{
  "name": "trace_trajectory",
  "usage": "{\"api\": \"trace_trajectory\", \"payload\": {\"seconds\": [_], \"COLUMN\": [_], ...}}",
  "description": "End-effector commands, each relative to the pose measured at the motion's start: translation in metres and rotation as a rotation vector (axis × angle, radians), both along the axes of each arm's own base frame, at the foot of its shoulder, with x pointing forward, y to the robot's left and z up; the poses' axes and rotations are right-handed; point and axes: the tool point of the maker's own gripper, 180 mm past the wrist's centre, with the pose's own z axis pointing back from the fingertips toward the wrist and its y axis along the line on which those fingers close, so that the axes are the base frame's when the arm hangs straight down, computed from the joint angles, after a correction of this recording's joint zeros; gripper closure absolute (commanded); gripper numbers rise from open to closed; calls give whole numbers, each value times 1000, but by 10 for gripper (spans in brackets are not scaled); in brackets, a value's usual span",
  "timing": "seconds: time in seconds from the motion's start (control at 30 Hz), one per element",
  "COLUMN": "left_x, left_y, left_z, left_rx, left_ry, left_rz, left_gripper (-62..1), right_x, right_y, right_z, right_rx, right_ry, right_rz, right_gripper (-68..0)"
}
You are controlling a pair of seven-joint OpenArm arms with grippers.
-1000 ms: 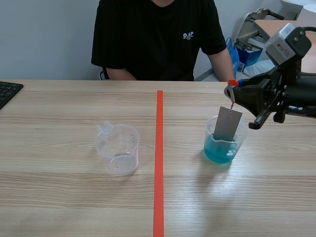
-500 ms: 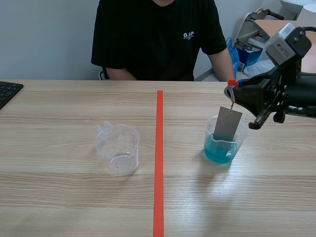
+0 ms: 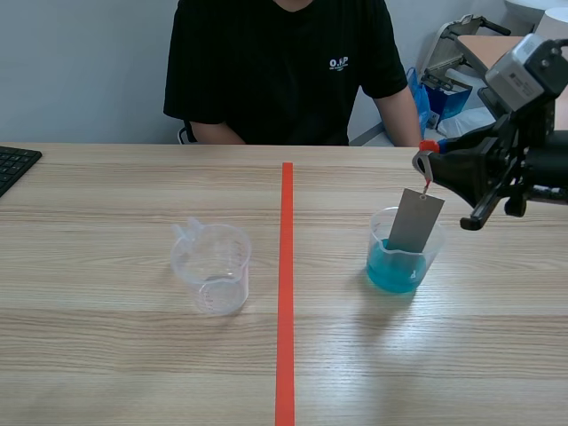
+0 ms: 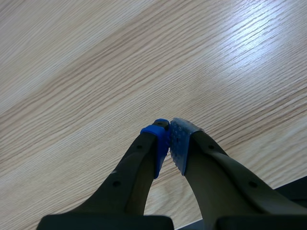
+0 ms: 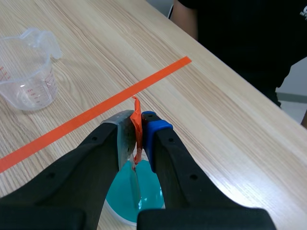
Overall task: Do the redox reaction experiment.
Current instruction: 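Hold the plate still in the solution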
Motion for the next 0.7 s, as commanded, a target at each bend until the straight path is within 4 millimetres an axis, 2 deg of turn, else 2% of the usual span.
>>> {"api": "trace_trajectory", "payload": {"seconds": [0.0,0.37,0.67], "left_x": [5,6,6], "left_y": [5,4,5], "left_z": [7,7,7], "left_rx": [3,3,3], "left_ry": [-29,-30,-30], "left_rz": [5,5,5], "left_gripper": [-41,-41,-41], "right_x": [1,-11,-18], "right_y": [5,10,10], "right_z": [27,83,118], "right_rx": [21,37,54], "right_ry": [-61,-151,-192], "right_rz": [37,113,145], "right_gripper": [-15,-15,-15]}}
